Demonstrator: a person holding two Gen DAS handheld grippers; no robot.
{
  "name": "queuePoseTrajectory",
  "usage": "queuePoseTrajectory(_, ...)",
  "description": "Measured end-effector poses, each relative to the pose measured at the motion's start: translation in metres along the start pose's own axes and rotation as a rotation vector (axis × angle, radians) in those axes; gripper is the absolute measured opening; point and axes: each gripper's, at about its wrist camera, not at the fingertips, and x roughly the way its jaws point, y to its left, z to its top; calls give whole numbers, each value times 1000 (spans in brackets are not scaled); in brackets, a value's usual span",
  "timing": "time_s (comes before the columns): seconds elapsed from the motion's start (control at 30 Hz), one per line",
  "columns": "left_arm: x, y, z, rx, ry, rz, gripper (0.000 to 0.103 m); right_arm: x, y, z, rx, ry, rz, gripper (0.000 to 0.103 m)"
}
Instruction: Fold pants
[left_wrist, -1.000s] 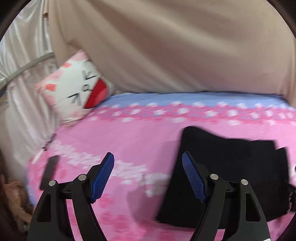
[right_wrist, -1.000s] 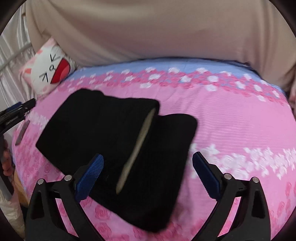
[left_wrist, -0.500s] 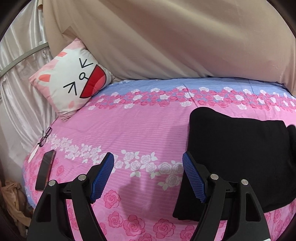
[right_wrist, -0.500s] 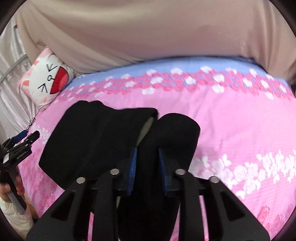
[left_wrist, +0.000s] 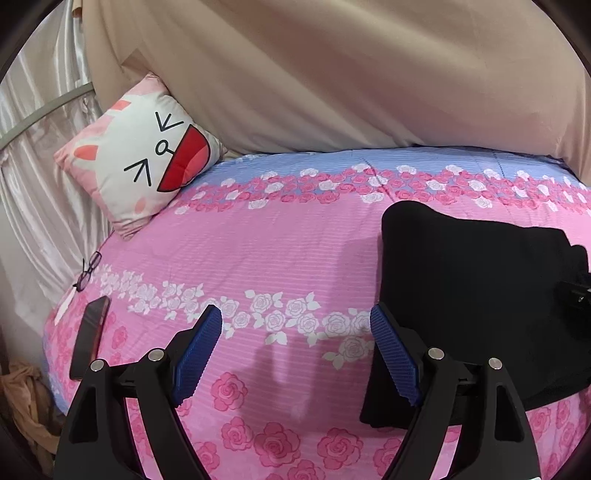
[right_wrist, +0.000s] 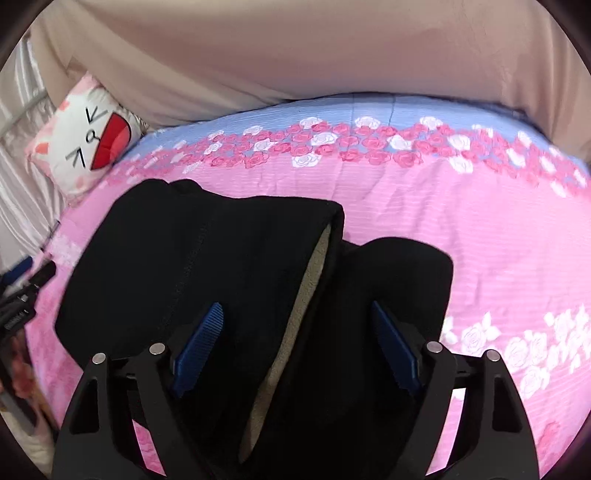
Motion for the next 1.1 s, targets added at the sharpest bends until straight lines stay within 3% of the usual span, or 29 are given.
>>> queuePoseTrajectory(0.07,1,3,0,-1,4,9,80,-33,-6,4,14,-92,-37,67)
queuePoseTrajectory(0.17,2,9,3,-13,5,10,80,-60,-18,8,64,-123,0,70)
queuePoseTrajectory(0.33,2,4,10,-46,-1,-36,80,-24,-11,14,61,-18,236,69)
queuePoseTrajectory(0.37,2,1,11,-39,-1,-45,80,2,-24,7,89,44,231,68)
queuePoseTrajectory(0.4,0,-3,10,-28,-5,-51,80,13,-35,-2,113,64,211,58)
queuePoseTrajectory(0.43,-1,-4,9,-17,-7,-52,80,16,-59,-13,180,15,269,40)
queuePoseTrajectory(0.47,-2,-7,7,0,-7,-49,80,13,-74,-18,250,12,301,31)
queuePoseTrajectory(0.5,-2,-8,5,11,-4,-47,80,10,-84,-20,320,20,306,15)
queuePoseTrajectory(0.53,-1,-9,3,23,0,-45,80,3,-89,-20,363,11,302,16)
queuePoseTrajectory(0.6,4,-12,0,39,14,-39,80,-20,-66,-13,259,-22,187,22)
queuePoseTrajectory(0.67,9,-14,-1,29,26,-48,80,-28,-40,-6,176,-16,196,27)
queuePoseTrajectory(0.7,10,-14,0,25,28,-55,80,-25,-31,-3,152,-2,225,46)
queuePoseTrajectory(0.73,11,-15,0,21,29,-63,80,-21,-23,-1,127,9,219,75)
queuePoseTrajectory(0.77,10,-17,1,22,26,-70,80,-11,-15,0,87,22,138,83)
queuePoseTrajectory(0.83,6,-18,1,31,16,-75,80,6,-15,-4,66,65,79,82)
queuePoseTrajectory(0.87,4,-18,1,36,9,-74,80,11,-15,-7,86,60,116,81)
queuePoseTrajectory(0.9,2,-17,1,41,2,-70,80,13,-12,-8,93,51,156,73)
queuePoseTrajectory(0.93,1,-16,0,42,0,-65,80,15,-6,-9,82,57,187,57)
queuePoseTrajectory(1.0,3,-13,1,40,7,-56,80,9,11,-9,21,20,143,48)
queuePoseTrajectory(1.07,5,-11,2,32,11,-51,80,7,13,-6,31,17,172,46)
queuePoseTrajectory(1.1,5,-9,3,27,11,-50,80,9,11,-5,41,23,188,40)
